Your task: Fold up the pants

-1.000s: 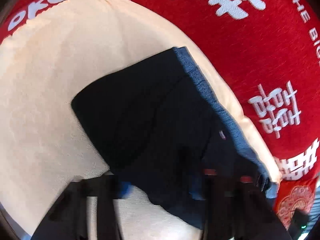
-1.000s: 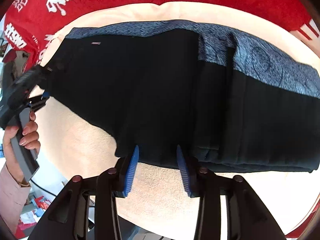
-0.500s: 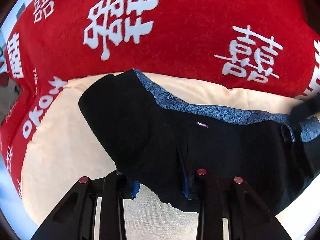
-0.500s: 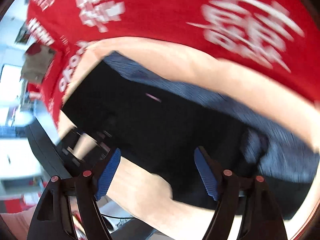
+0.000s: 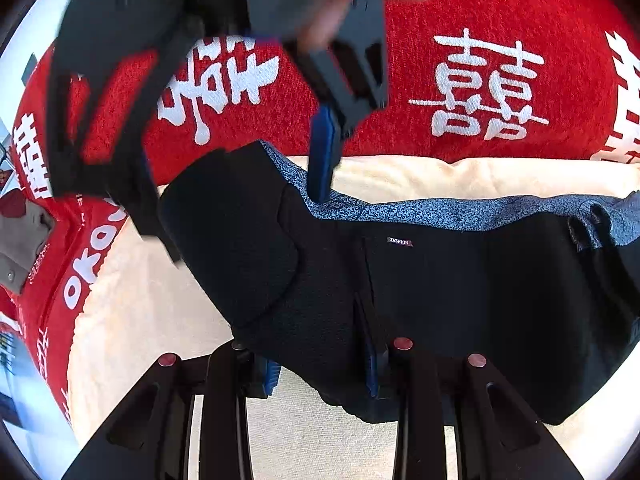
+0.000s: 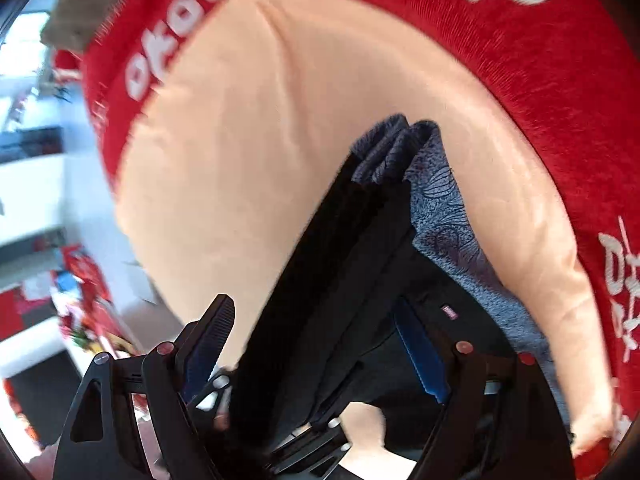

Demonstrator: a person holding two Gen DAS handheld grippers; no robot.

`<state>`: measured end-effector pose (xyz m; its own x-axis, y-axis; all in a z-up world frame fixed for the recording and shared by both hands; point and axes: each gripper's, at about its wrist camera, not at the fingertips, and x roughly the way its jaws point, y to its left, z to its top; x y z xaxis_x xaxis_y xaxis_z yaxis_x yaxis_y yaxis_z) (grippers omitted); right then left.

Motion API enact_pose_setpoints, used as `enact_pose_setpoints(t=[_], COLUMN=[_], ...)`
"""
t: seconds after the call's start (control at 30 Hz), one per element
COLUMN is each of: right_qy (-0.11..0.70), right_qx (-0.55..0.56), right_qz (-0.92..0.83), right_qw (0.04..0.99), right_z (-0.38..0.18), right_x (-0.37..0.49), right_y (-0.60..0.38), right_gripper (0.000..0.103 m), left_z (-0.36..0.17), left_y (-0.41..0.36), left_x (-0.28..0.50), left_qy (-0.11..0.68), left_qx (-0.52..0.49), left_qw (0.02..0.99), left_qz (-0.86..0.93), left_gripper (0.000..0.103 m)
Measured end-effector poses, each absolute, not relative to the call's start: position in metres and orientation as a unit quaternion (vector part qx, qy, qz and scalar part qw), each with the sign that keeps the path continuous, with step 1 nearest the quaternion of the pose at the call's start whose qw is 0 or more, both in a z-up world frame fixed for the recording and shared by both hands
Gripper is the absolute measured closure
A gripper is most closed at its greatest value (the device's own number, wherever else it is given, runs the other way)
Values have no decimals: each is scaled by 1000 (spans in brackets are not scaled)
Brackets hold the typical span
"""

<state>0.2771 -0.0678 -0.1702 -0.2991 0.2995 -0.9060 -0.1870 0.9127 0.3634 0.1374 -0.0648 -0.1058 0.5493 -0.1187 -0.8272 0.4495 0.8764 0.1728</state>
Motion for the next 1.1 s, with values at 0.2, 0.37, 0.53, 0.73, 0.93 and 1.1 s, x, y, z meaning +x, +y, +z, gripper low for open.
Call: enact_pose_setpoints(t=[0.2,0.37,0.53,0.73,0.93,1.1], right_qy=[740,688,614,542,507,512], right_qx=[89,190,294,375,433,470], right_qz=[214,234,233,203,156,111], right_qw=[632,660,694,725,729,710], right_z=[-156,-121,-83,-62,-88,-152], right_x=[258,224,165,81,-7,-42], right_y=[-104,-166,-249,-357,-450,-498], right_gripper=[84,84,84,83,81,81], left_z=[-95,-55,-10,20,6,-32], left_y=[-73,-96,-145,-226,-308,-359], left_x=[132,115,86,30,-33,-64], left_qy=[439,423,402,375,361,382], left_qx=[193,185,184,223,288,328], left_qw=[859,859,851,829,791,755], left_qz=[-179,-224,-284,-350,-402,-421], left_gripper=[69,69,69,69,69,69])
